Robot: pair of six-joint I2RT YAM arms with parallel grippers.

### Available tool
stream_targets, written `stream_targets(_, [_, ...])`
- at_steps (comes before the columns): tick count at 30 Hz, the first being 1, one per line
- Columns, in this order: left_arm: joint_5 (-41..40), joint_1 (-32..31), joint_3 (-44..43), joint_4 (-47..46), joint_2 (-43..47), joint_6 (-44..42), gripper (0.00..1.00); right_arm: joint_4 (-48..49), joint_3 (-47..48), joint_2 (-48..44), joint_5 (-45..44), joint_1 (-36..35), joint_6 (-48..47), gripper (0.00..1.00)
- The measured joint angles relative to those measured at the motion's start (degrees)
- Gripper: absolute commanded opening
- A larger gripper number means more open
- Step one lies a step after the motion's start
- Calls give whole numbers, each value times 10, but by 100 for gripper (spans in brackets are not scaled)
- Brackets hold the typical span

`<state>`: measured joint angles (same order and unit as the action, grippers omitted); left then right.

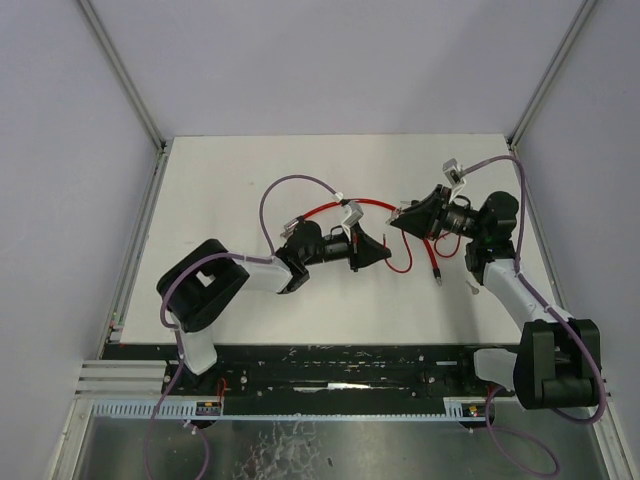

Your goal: Lock with the key

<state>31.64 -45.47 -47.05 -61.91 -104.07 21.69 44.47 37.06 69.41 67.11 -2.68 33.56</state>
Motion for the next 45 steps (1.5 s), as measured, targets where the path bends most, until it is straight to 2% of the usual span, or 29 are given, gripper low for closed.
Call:
stream_targets(13, [70,9,0,-30,-17,57,0,-12,-1,23,1,-25,-52,0])
stream_targets(28, [75,23,0,-45,-21,74,0,-40,-1,33,16,-50,-104,0])
stream_targets(45, [76,25,9,-76,-27,93,0,-52,-1,33,13,-52,-116,0])
